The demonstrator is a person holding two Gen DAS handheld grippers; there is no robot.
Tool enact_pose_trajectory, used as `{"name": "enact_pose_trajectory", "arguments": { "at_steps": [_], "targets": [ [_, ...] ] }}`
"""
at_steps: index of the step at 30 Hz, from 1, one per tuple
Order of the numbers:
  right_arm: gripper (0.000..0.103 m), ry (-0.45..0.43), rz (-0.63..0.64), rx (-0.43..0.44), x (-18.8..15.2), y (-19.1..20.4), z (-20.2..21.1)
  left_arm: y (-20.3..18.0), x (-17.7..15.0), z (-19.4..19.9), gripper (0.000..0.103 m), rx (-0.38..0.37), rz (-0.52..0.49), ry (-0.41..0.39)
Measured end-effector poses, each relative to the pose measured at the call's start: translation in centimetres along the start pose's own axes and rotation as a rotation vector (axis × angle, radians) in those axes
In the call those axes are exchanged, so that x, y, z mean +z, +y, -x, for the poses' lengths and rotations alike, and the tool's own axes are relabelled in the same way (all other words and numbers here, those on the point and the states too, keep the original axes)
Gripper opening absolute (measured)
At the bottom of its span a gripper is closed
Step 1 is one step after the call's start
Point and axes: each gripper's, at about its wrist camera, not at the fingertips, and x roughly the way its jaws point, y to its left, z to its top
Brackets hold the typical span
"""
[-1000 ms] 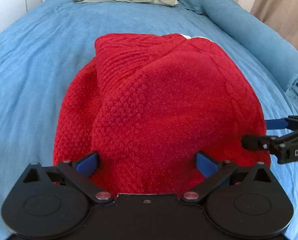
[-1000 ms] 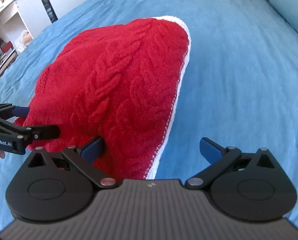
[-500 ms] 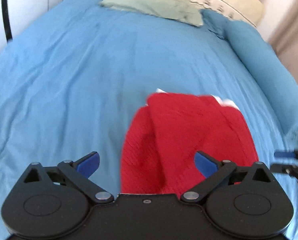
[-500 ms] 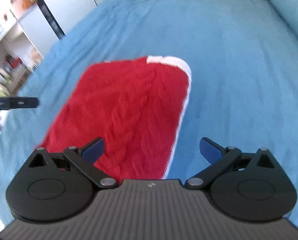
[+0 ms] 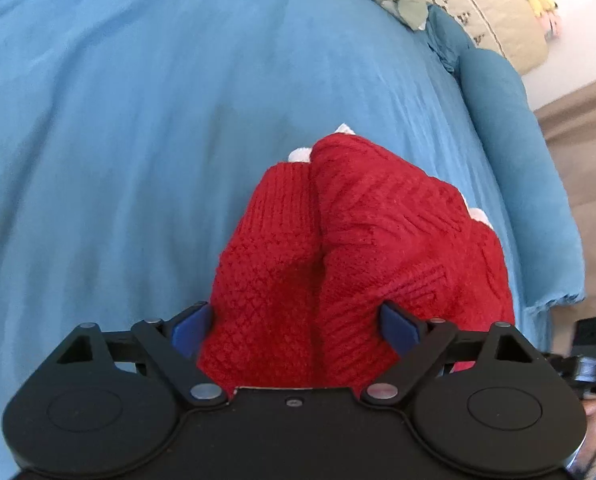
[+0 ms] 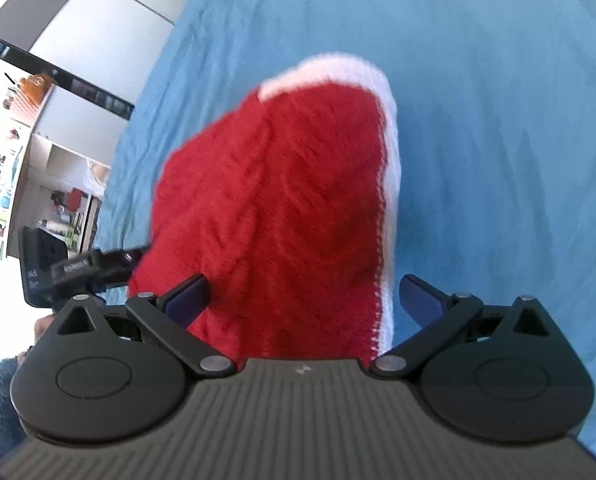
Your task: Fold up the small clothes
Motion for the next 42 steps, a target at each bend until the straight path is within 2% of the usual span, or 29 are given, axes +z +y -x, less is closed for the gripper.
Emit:
{"name": "enact_pose_trajectory", "arguments": {
  "at_steps": [3,8,10,14,16,18,21,23,31,36,42],
  "targets": [
    [0.103,0.033,-0.071,0.066,-0.2,-1.1,-1.3,0.8,-0.3,-0.4,0.095,-0.016,0.029,0.027],
    [0.103,0.063,-0.148,0.142,-0.5,-2.3,-2.9,1.9,-1.3,-0.6,0.099,-0.051,0.078,0.024],
    [0.103,0.069,-0.155,0.155,-0.4,-2.3,-3.6,1.2,-1.5,-1.1,0.103,-0.037,0.054,0.021],
    [0.103,0.062,-0.132,0.148,-0.4,-1.7,-4.7,-1.4,-1.8,-2.1,0.102,0.007,-0.032,0.043],
    [0.103,0.050,-0.104,0.132,-0.5,-1.2,-4.8,-2.4,-1.9,-2.4,0.087,-0.001,-0.053,0.051],
    [0.102,0.033,-0.103,0.129,-0.7,-1.2,-4.7,-3.0,-2.1,-2.2,0.079,-0.017,-0.058,0.049],
    [0.092,0.010,-0.082,0.146,-1.0,-0.9,-4.1,-4.1,-2.4,-1.6,0.070,0.006,-0.096,0.029],
    [0.089,-0.005,-0.072,0.145,-1.3,-0.7,-3.7,-5.0,-2.5,-1.1,0.066,0.019,-0.128,0.012],
    [0.083,-0.056,-0.103,0.220,-2.2,-0.5,-0.5,-8.2,-3.2,1.7,0.050,-0.043,-0.203,-0.004],
    [0.082,-0.056,-0.123,0.257,-4.0,-0.4,3.2,-10.2,-5.5,4.0,0.050,-0.106,-0.196,0.005],
    [0.082,0.017,-0.153,0.265,-9.2,-1.6,9.4,-12.4,-12.7,6.6,0.050,-0.146,-0.140,0.065]
  ]
}}
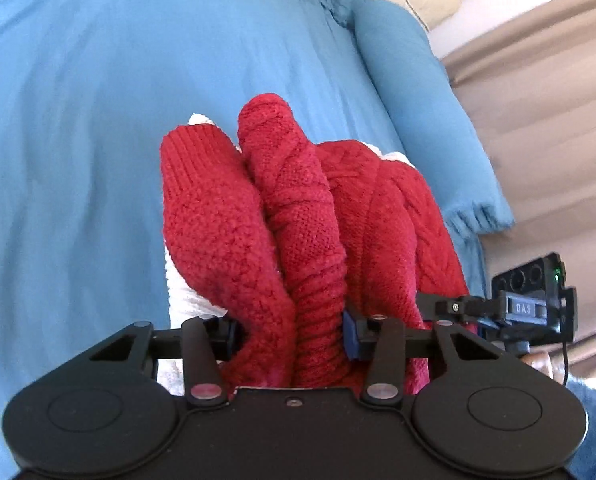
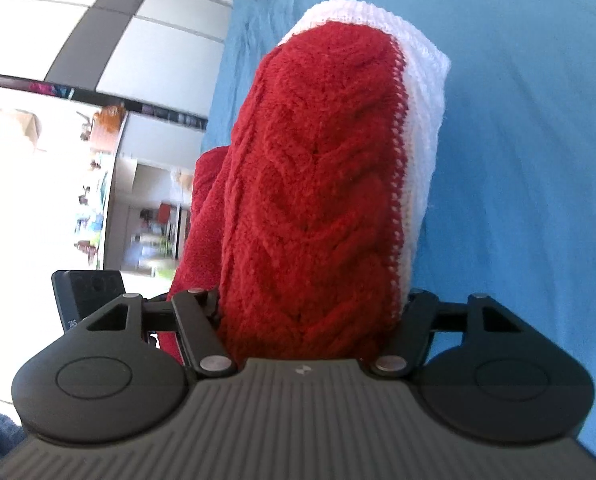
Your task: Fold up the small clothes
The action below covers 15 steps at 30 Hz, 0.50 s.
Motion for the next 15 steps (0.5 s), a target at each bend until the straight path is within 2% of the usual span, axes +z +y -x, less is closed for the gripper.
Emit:
{"name": "enact_pose_trajectory", "arguments": {
  "at_steps": [4,8,10,14,15],
  "targets": [
    [0.082,0.068,-0.025,-0.047,-3.9,-1.7,3.8,-1.5,-5.4,-1.1,0.050,0.003,0.032,0.069],
    [0.083,0.115,0.002,-0.157,-7.1,-5.0,5.0,-1.1,-8.7,-4.0,0.051,0.100,0.017,0.111],
    [0.085,0.119,0.037,-0.198,-8.1,-6.5,4.5,-0.9,-9.4,-5.0,0.052,0.148,-0.005,0.093],
    [0.090,0.073,0.060,-0.188,-8.7,-7.4,4.5,-0.6,-9.6,-5.1,0.055,0.157,-0.003,0.040],
    [0.095,0.074,0.066,-0.196,-8.7,-7.2,4.5,-0.8,-9.8,-5.0,0.058,0.164,-0.010,0.039]
  ]
}}
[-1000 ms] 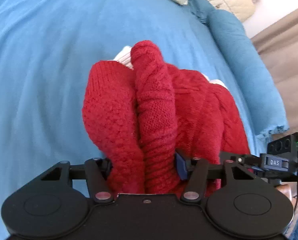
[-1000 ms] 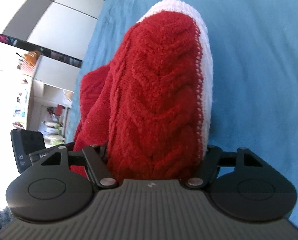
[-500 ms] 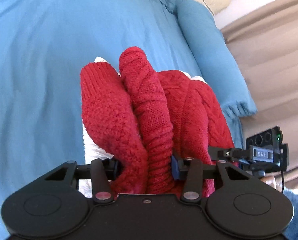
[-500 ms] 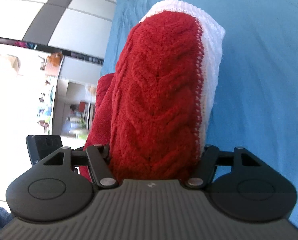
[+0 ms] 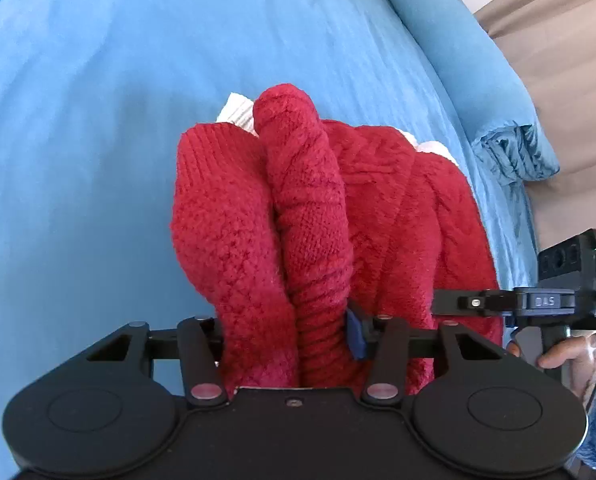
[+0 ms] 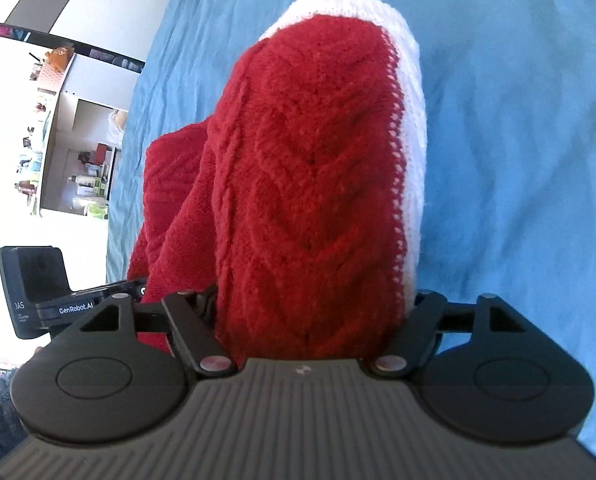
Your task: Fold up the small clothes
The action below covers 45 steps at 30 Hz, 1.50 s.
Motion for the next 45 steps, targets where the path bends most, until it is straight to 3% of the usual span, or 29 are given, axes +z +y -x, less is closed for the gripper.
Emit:
{"name": "enact_pose_trajectory", "arguments": {
  "at_steps": [2,7,11,12,15,20,25,28,35,45],
  "targets": [
    [0.103,-0.009,0.023,-0.052,-0.4,0.4,0.6,-0.4,-0.4,0.8,0.063,0.025,-0.008,-0.002],
    [0.103,-0.023,0.087,-0.189,-0.4,4.0,2.9,-2.4,-0.6,5.5,0.083,0.163,-0.065,-0.077],
    [0.103,-0.120,0.221,-0.287,-1.4,8.1,8.0,-7.9,-0.7,10.7,0.097,0.272,-0.223,-0.184],
    [0.103,-0.144,0.284,-0.336,-2.0,9.6,9.2,-9.2,-1.1,12.1,0.102,0.279,-0.271,-0.209],
    [0.103,-0.193,0.476,-0.424,-4.3,13.2,11.1,-13.6,-2.7,13.7,0.103,0.264,-0.393,-0.227],
    [0.103,-0.207,0.667,-0.527,-8.5,13.9,10.7,-16.4,-5.9,10.9,0.103,0.219,-0.457,-0.160],
    [0.103,-0.162,0.700,-0.558,-10.4,12.0,7.2,-15.6,-7.3,6.3,0.103,0.139,-0.417,-0.097],
    [0.103,-0.124,0.717,-0.564,-11.2,10.6,5.6,-14.9,-6.7,3.4,0.103,0.163,-0.433,-0.090],
    [0.103,-0.094,0.694,-0.529,-11.6,8.4,2.7,-10.0,-3.4,-1.6,0.103,0.156,-0.357,-0.061],
    [0.103,-0.027,0.571,-0.497,-10.0,6.8,1.7,-9.4,-0.5,-3.1,0.103,0.192,-0.360,0.024]
  ]
}}
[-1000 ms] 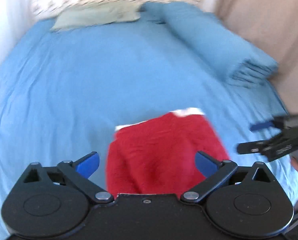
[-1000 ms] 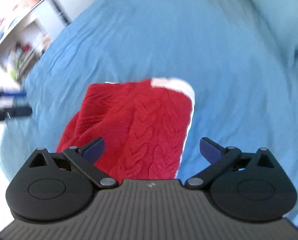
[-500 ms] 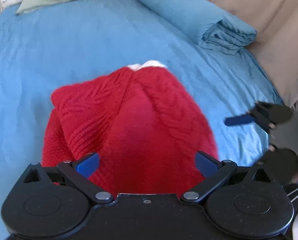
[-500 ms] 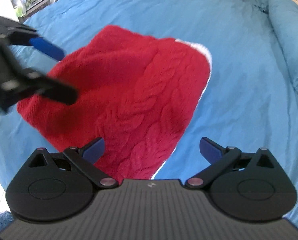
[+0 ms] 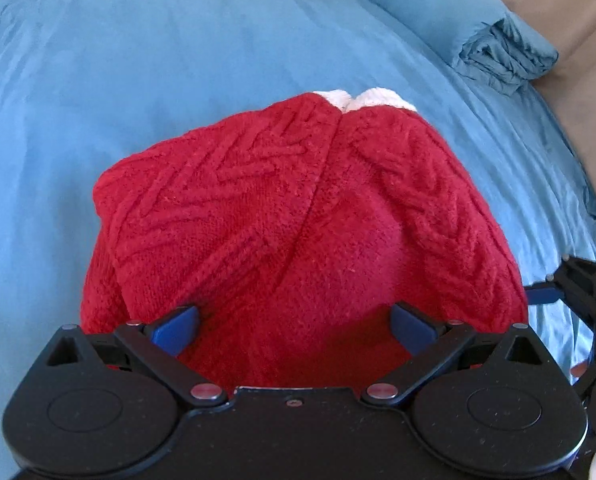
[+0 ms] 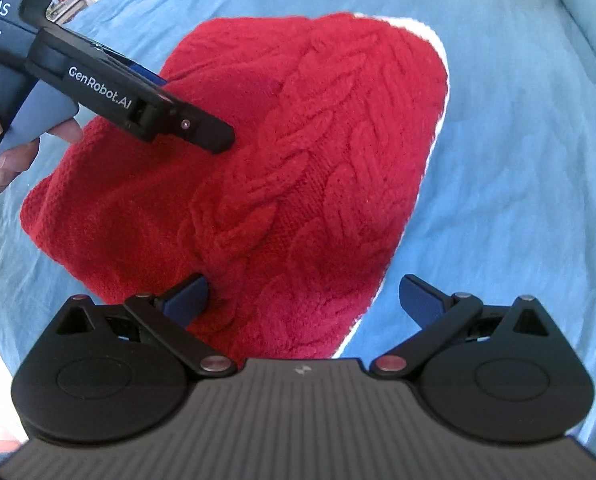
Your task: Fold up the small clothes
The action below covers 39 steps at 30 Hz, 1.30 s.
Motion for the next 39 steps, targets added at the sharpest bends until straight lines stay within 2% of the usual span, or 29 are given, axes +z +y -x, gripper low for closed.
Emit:
{"name": "enact_pose_trajectory", "arguments": {
  "at_steps": [3,5,9,12,17,22,26,29,34,39],
  "targets": [
    [0.103,0.029,-0.034,0.001,0.7,-0.2,0.6,0.3,0.7,0.6,0.103,-0.012,0.049,0.028],
    [0.103,0.025,-0.044,-0.004,1.2,-0.1,1.8,0.1,1.0,2.4,0.102,0.006,0.074,0.016],
    [0.103,-0.009,-0.083,-0.006,2.2,0.0,6.2,-1.0,0.5,9.0,0.102,0.157,0.074,-0.048],
    [0.103,-0.035,-0.131,-0.052,3.6,0.0,11.0,-2.1,0.0,15.7,0.102,0.212,0.098,-0.100],
    [0.103,-0.081,-0.261,-0.139,6.2,0.3,21.8,-6.6,-0.9,28.1,0.103,0.358,0.160,-0.183],
    [0.103,-0.093,-0.329,-0.198,6.6,2.3,32.2,-11.0,-2.9,36.1,0.103,0.420,0.272,-0.208],
    [0.103,-0.060,-0.311,-0.243,5.6,4.0,37.1,-13.9,-5.3,38.3,0.103,0.477,0.294,-0.189],
    [0.103,-0.051,-0.298,-0.255,3.5,5.6,39.6,-15.7,-6.9,38.8,0.103,0.500,0.286,-0.165],
    [0.103,-0.047,-0.311,-0.281,0.4,7.3,41.1,-18.1,-9.0,39.1,0.103,0.501,0.253,-0.162],
    [0.103,-0.040,-0.342,-0.280,-2.0,8.2,41.6,-19.1,-9.1,39.8,0.103,0.501,0.230,-0.186]
  ]
}}
